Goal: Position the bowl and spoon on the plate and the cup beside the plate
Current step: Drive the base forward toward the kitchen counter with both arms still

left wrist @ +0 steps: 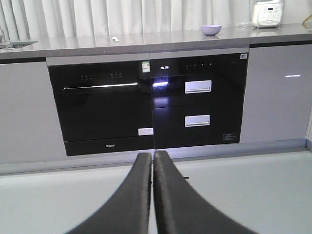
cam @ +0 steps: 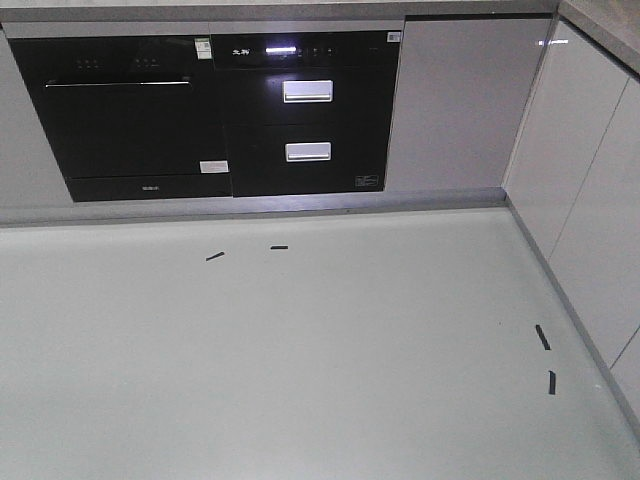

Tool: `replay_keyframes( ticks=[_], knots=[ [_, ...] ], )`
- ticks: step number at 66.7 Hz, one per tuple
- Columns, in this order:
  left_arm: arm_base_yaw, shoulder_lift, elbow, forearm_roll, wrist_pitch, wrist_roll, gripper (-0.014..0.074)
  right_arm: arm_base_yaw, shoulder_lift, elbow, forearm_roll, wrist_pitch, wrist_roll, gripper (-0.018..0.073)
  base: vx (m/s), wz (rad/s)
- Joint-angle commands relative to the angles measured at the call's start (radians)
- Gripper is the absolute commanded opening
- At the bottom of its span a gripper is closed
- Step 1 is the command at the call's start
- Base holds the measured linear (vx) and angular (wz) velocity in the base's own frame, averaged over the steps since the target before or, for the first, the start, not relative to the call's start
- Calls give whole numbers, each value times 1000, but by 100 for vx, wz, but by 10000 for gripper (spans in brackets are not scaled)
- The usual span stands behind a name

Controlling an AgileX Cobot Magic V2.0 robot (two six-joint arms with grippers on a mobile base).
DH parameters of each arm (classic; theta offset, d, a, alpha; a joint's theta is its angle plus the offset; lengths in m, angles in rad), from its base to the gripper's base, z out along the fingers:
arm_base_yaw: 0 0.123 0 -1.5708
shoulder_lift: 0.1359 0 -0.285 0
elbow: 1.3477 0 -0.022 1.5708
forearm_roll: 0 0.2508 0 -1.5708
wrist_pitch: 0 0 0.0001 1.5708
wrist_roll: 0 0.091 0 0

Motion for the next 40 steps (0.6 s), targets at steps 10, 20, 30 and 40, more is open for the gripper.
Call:
replay_keyframes(
  ticks=[10, 20, 30, 40],
  knots=[
    [-1, -4, -8, -1, -74, -11, -6, -7, -11, 5, 0, -70, -8, -6, 0, 0],
    [-1, -4, -8, -1, -74, -11, -6, -7, -11, 5, 0, -70, -8, -6, 0, 0],
    [-1, -4, -8, -1, -74, -11, -6, -7, -11, 5, 0, -70, -8, -6, 0, 0],
    [-1, -4, -8, -1, -74, -11, -6, -7, -11, 5, 0, -70, -8, -6, 0, 0]
  ],
)
